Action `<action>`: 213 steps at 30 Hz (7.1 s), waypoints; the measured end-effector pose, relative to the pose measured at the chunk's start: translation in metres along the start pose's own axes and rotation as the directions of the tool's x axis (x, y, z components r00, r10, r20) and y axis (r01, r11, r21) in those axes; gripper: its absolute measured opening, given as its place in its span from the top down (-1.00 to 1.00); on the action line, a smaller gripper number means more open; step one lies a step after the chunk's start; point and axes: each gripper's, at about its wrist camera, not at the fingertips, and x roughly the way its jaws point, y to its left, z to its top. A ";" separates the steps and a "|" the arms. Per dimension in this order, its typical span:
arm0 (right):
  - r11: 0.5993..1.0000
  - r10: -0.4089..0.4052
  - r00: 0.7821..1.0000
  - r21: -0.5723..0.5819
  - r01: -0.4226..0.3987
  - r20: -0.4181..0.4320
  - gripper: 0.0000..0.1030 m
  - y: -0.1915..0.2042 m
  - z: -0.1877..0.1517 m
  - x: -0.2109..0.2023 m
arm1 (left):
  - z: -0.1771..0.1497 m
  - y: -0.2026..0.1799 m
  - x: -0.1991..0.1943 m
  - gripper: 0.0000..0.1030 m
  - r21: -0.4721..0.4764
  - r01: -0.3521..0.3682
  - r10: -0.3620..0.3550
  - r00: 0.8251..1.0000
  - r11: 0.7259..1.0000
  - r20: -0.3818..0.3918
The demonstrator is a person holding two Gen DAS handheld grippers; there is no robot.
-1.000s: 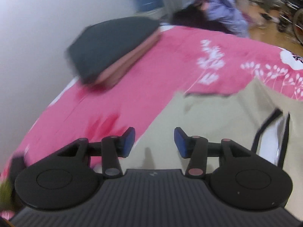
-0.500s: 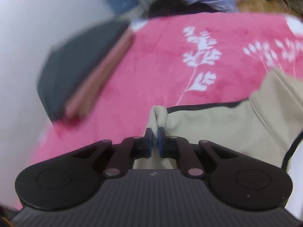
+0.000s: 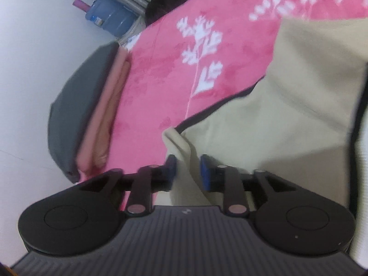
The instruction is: Fold clothes
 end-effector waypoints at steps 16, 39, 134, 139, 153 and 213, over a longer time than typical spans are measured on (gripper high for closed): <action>0.981 -0.071 0.950 -0.154 0.122 0.303 0.47 0.024 -0.099 -0.367 | 0.017 -0.010 -0.039 0.14 0.014 -0.125 0.123 0.990 0.992 0.074; 0.920 -0.362 0.922 -0.210 0.330 -0.138 0.60 -0.080 -0.276 -0.284 | -0.009 -0.102 -0.018 0.16 0.369 -0.140 0.182 0.980 0.919 -0.080; 0.952 0.054 0.996 -0.297 -0.074 -0.076 0.85 0.025 -0.206 -0.254 | 0.044 -0.069 -0.026 0.09 -0.368 0.401 -0.536 0.724 0.839 -0.434; 0.885 -0.001 0.980 -0.456 -0.092 -0.199 0.85 0.059 -0.242 -0.226 | 0.030 -0.043 -0.035 0.06 -0.385 0.385 -0.535 0.713 0.839 -0.453; 0.685 -0.183 0.937 -0.722 -0.097 -0.299 0.84 0.070 -0.317 -0.190 | -0.004 -0.043 -0.040 0.04 -0.163 0.357 -0.378 0.695 0.920 -0.611; 0.739 -0.588 0.793 -0.293 0.607 0.158 0.57 -0.180 -0.196 -0.335 | -0.037 -0.128 -0.024 0.80 0.424 0.351 0.004 0.767 0.835 -0.642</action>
